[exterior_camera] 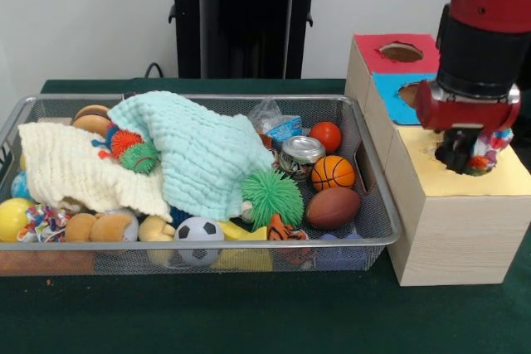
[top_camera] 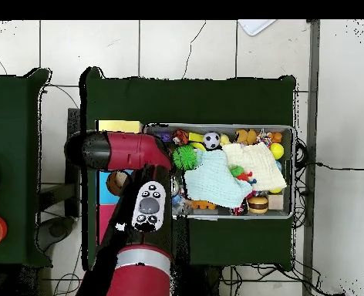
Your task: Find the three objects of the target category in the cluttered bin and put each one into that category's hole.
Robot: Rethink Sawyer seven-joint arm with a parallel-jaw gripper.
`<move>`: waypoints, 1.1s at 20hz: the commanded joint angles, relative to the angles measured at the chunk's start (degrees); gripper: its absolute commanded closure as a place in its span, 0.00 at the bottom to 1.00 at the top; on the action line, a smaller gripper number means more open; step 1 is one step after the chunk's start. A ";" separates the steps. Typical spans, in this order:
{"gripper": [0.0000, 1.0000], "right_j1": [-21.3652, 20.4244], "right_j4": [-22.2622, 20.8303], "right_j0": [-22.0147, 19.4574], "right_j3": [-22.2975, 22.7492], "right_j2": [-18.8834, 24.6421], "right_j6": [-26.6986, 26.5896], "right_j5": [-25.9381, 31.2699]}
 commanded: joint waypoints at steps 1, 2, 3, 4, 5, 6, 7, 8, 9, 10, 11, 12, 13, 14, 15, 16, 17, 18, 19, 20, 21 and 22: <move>1.00 7.90 0.19 -1.65 2.99 6.21 8.14 -0.24; 1.00 8.16 0.20 -1.61 2.72 6.14 8.20 -0.02; 1.00 8.16 0.28 -1.39 2.65 5.82 8.50 0.02; 1.00 7.76 0.28 -1.23 2.66 5.49 8.60 0.99; 1.00 6.87 0.41 -1.20 3.04 5.42 8.52 2.42; 1.00 5.98 0.34 -0.95 3.28 5.04 8.54 3.41; 1.00 4.52 0.24 -0.54 3.81 4.51 8.67 4.73; 1.00 2.55 0.25 -0.19 4.46 4.12 8.71 6.59; 1.00 -0.05 0.12 0.25 5.08 3.57 8.52 8.92; 1.00 -3.24 0.08 0.70 5.76 3.04 8.31 11.55; 1.00 -6.57 0.04 1.26 5.87 2.23 8.29 15.27; 1.00 -9.48 -0.40 2.01 5.13 0.93 8.39 19.06; 1.00 -11.70 -0.55 2.16 4.31 0.50 8.20 22.64; 1.00 -13.46 -0.79 2.27 3.57 0.15 7.88 25.16; 1.00 -14.58 -1.03 2.23 2.72 0.00 7.42 27.26; 1.00 -15.37 -1.06 2.02 2.18 0.08 6.99 28.81; 1.00 -15.93 -0.99 1.86 1.95 0.10 6.90 29.05; 1.00 -15.96 -1.07 1.58 1.74 0.28 6.53 28.60; 1.00 -15.99 -1.15 1.29 1.53 0.46 6.16 28.15; 1.00 -15.97 -1.47 1.06 1.92 0.53 5.62 26.92; 1.00 -15.95 -1.80 0.82 2.31 0.61 5.08 25.69; 1.00 -15.89 -2.32 0.32 3.36 0.79 4.15 23.74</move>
